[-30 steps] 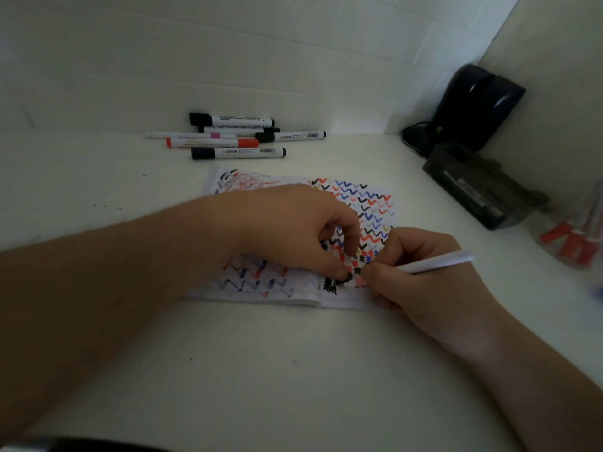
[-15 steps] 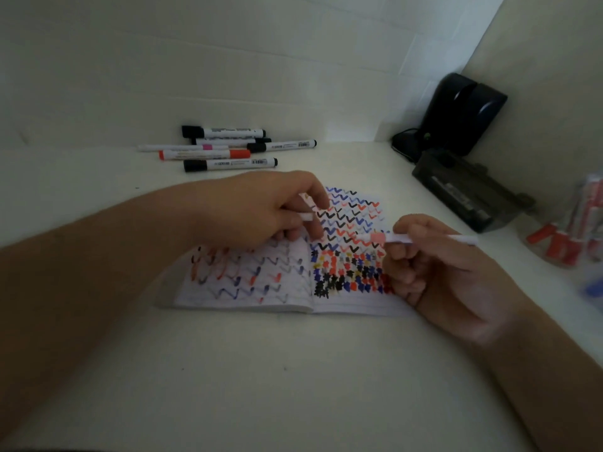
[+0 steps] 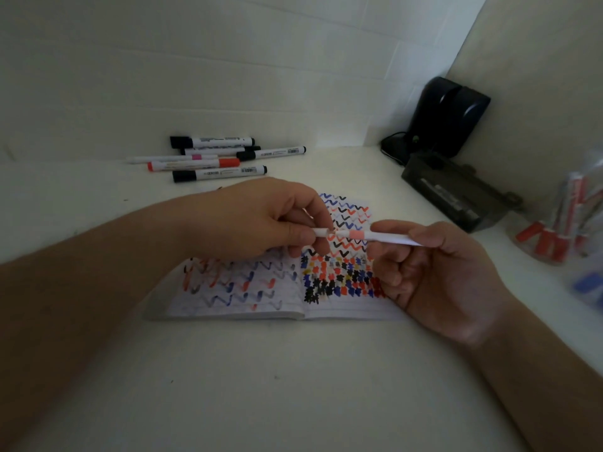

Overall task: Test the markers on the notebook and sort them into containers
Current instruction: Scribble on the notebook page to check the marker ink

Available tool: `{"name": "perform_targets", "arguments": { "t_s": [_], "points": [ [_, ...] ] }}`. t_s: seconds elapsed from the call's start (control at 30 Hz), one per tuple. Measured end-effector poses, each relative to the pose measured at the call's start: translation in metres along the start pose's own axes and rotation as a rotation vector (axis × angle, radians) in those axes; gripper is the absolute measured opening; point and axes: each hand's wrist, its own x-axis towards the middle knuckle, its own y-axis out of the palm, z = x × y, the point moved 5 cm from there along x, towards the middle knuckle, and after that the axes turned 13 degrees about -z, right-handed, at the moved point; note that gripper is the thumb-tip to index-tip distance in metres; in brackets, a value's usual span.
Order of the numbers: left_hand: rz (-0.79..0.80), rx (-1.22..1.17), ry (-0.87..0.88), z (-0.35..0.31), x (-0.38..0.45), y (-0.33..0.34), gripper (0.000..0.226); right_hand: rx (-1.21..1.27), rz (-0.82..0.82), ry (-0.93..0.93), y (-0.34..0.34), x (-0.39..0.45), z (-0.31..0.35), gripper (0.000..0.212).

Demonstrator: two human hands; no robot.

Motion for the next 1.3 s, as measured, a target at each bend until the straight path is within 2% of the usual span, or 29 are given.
{"name": "perform_targets", "arguments": {
  "t_s": [0.33, 0.63, 0.77, 0.87, 1.13, 1.23, 1.3],
  "points": [
    [0.004, 0.032, -0.017, 0.001, 0.000, -0.001, 0.013, -0.057, -0.040, -0.034, -0.001, 0.002, -0.002, 0.031],
    [0.032, 0.060, -0.057, 0.000, -0.003, 0.000, 0.019, -0.086, -0.002, -0.043, -0.002, 0.002, -0.002, 0.019],
    [0.023, 0.072, -0.043, -0.004, -0.003, 0.000, 0.020, -0.118, -0.042, -0.050, -0.002, 0.002, -0.002, 0.012],
    [0.007, -0.005, -0.034, -0.004, -0.003, -0.001, 0.021, -0.140, -0.081, -0.077, -0.002, 0.001, -0.001, 0.004],
    [0.074, -0.237, -0.071, 0.007, -0.003, 0.009, 0.027, -0.163, -0.055, -0.124, -0.001, -0.001, -0.003, 0.012],
    [0.039, -0.254, -0.069, 0.011, 0.000, 0.008, 0.020, -0.179, -0.049, -0.142, -0.001, -0.001, -0.002, 0.013],
    [-0.012, -0.273, -0.064, 0.014, 0.002, 0.005, 0.017, -0.179, -0.046, -0.133, 0.000, 0.001, -0.002, 0.021]
  ]
}}
